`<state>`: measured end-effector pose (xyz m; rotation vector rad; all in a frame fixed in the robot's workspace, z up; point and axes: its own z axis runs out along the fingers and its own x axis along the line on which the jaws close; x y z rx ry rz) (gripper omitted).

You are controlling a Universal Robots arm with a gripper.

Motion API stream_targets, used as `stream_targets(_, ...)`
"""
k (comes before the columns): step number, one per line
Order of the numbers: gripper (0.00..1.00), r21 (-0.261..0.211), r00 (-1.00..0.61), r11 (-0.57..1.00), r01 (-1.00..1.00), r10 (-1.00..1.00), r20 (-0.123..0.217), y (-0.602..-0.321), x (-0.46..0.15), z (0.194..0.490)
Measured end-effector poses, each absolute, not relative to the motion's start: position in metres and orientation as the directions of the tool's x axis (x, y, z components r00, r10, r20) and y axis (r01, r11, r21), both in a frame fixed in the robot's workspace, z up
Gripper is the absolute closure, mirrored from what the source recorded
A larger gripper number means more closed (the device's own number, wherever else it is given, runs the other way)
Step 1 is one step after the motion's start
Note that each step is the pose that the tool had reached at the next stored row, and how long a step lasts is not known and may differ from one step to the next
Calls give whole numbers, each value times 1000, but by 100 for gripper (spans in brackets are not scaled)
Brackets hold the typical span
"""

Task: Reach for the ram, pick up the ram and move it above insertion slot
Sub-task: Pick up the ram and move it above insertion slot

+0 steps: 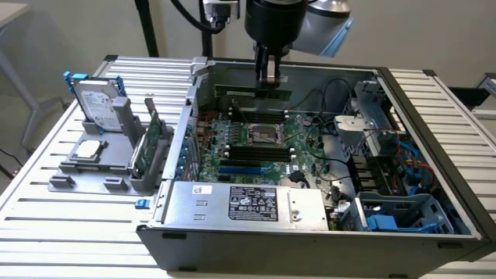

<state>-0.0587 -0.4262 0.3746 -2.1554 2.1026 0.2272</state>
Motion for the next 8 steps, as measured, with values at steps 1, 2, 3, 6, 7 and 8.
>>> stream_targets(1, 86, 17, 23, -26, -999, -981, -192, -424, -56, 374)
stream_targets(2, 86, 17, 23, -26, -999, -981, -191, -421, -54, 374)
stream_targets(3, 86, 17, 23, -26, -1000, -981, -192, -418, -52, 373)
stream_targets(6, 86, 16, 23, -26, -1000, -981, -192, -409, -47, 371)
stream_targets(7, 86, 15, 23, -26, -1000, -981, -192, -407, -45, 371)
stream_targets(8, 86, 15, 23, -26, -1000, -981, -191, -405, -44, 370)
